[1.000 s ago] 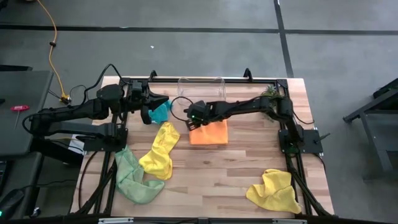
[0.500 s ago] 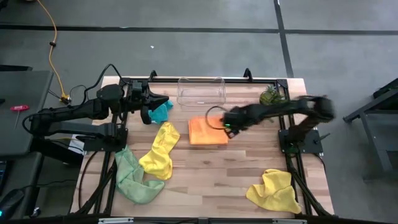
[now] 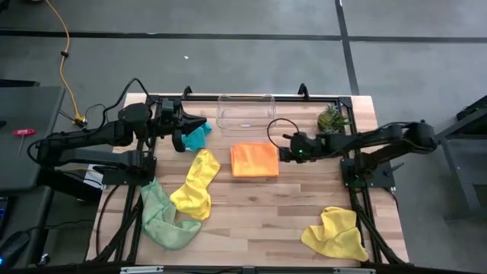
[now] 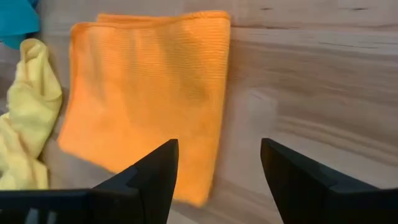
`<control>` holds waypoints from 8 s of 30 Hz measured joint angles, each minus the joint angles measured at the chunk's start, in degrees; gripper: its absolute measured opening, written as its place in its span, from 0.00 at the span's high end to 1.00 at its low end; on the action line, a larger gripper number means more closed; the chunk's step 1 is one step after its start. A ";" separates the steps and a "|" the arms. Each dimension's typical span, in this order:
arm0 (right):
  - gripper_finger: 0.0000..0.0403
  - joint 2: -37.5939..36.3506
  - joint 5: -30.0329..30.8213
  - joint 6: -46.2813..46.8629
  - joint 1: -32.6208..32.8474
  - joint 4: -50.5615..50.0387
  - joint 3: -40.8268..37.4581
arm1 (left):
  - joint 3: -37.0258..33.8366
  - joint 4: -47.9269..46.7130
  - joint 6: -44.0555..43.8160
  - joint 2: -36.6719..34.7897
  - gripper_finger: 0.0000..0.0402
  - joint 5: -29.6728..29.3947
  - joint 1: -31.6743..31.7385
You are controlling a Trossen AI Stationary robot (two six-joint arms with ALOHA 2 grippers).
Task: Fold microfiber towels
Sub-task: Fold the orange microfiber towel, then put the orange microfiber towel into the transparent bin
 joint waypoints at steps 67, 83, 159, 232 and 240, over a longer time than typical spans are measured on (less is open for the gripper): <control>1.00 -10.91 -1.40 6.25 4.52 -15.32 0.40 | 0.00 0.00 -0.40 0.02 1.00 0.00 0.00; 1.00 -10.35 -6.14 -0.03 4.64 -19.52 1.31 | 0.04 2.90 -3.62 19.90 1.00 1.29 -3.76; 0.96 10.19 -4.58 15.02 11.76 0.31 9.14 | 19.82 18.16 -5.05 77.37 1.00 -0.44 -13.06; 0.98 15.55 3.19 -8.72 14.60 -26.13 27.55 | -11.17 14.85 0.54 19.41 1.00 -9.44 -5.14; 0.80 4.96 0.91 4.04 17.48 -32.42 17.79 | -11.17 14.88 0.69 19.40 1.00 -9.00 -3.33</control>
